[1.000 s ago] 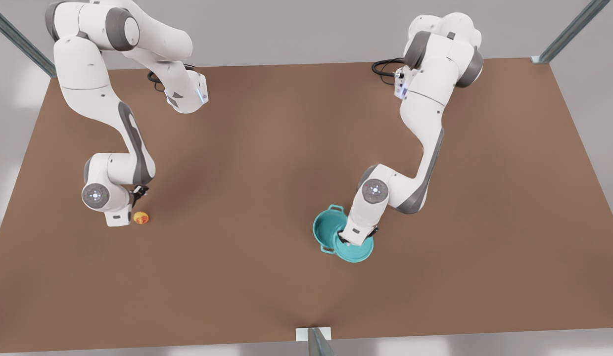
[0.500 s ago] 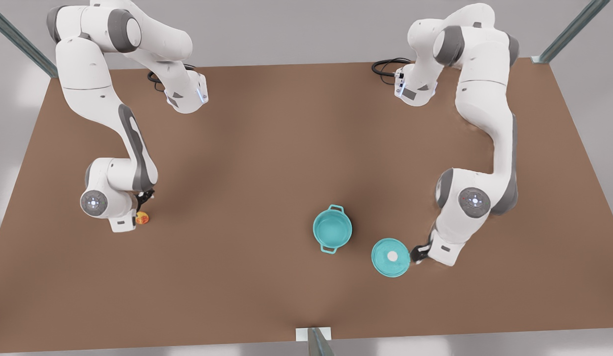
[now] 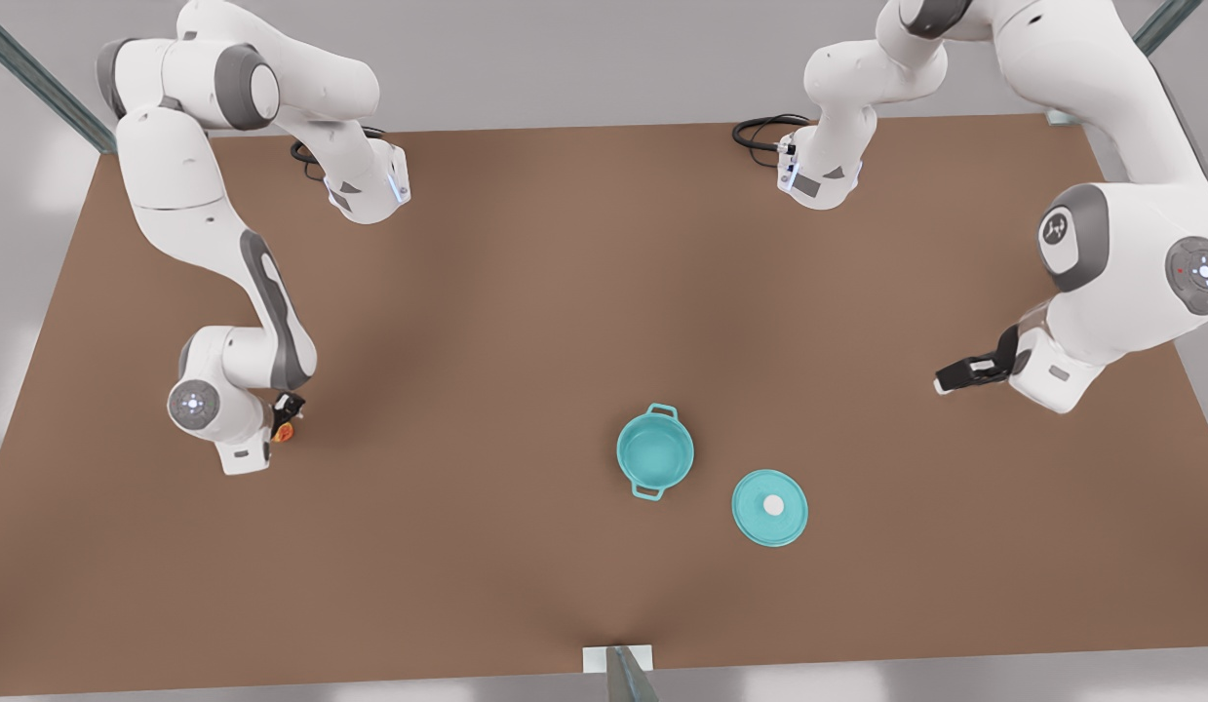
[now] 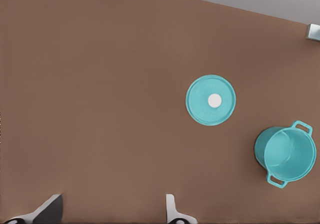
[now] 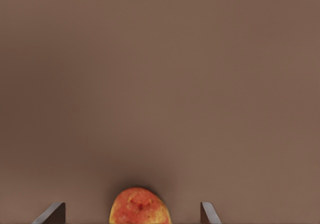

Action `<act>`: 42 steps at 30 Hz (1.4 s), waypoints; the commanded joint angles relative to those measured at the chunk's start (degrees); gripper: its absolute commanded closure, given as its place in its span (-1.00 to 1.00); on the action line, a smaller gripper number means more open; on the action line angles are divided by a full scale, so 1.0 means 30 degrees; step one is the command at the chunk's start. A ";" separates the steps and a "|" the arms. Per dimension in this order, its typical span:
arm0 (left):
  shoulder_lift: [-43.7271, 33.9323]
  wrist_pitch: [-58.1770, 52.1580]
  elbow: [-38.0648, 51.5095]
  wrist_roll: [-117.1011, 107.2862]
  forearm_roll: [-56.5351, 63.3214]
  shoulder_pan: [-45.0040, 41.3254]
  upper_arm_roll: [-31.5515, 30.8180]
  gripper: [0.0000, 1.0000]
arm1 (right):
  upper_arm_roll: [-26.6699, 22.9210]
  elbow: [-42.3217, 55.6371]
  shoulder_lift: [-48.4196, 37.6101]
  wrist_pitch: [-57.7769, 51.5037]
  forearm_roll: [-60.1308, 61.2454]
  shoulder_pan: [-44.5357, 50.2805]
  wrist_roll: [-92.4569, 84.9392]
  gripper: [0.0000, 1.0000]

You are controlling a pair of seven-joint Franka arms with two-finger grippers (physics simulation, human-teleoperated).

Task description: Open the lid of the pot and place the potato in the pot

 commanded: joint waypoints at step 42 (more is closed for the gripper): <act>-0.0127 -0.2331 -0.0074 0.3978 -0.0139 -0.0165 -0.0212 -1.00 | 0.1311 -0.0339 -0.1963 -0.2172 0.0145 -0.0646 -0.1811 -0.09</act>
